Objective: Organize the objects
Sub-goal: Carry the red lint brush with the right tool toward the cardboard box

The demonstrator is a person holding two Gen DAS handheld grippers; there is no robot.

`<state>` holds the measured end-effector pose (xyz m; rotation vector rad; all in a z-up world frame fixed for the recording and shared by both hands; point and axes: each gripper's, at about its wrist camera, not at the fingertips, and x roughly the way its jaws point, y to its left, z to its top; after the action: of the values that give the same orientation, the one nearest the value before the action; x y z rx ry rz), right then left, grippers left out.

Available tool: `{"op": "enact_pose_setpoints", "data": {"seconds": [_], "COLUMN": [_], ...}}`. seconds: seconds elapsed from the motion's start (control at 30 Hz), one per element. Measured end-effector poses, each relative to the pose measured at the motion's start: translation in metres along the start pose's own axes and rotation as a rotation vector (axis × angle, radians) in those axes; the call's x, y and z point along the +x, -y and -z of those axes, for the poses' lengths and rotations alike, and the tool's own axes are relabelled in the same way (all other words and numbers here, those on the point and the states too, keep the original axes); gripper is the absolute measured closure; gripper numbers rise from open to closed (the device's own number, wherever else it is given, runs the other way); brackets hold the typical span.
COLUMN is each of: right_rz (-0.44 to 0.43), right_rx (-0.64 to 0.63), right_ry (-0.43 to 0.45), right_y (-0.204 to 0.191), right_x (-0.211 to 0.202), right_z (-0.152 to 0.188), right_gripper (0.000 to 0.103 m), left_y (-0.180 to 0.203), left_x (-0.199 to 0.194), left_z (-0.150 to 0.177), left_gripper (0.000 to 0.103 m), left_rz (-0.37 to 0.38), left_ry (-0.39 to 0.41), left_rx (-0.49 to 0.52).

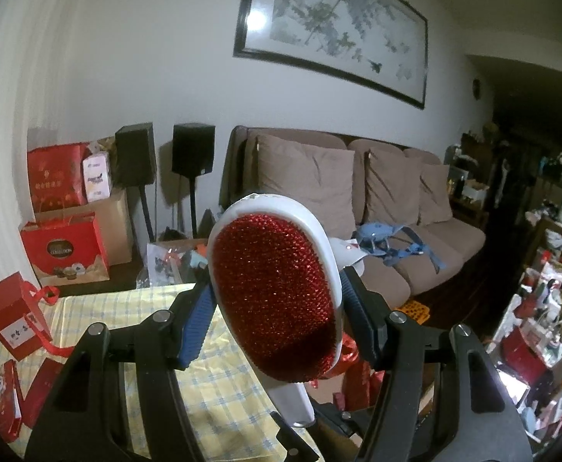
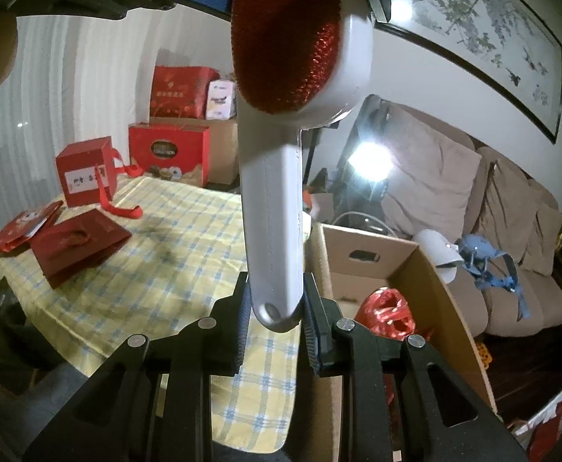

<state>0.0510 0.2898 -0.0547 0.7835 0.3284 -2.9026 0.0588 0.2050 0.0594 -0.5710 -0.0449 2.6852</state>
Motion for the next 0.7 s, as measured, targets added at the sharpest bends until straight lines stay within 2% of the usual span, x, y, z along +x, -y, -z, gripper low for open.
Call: {"op": "enact_pose_setpoints", "data": {"seconds": [0.37,0.7], "right_rz": [0.041,0.064], "right_rx": [0.017,0.034], "right_ry": [0.048,0.054], "right_y": [0.024,0.045], "right_x": [-0.002,0.001], "right_z": [-0.004,-0.001], "right_gripper": [0.079,0.079], "left_y": [0.023,0.044], "left_x": [0.006,0.020], "left_z": [-0.012,-0.016], "left_gripper": [0.043,0.043], "left_rz": [0.017,0.040], "left_ry": [0.057,0.055], "left_rx": [0.027,0.075]}}
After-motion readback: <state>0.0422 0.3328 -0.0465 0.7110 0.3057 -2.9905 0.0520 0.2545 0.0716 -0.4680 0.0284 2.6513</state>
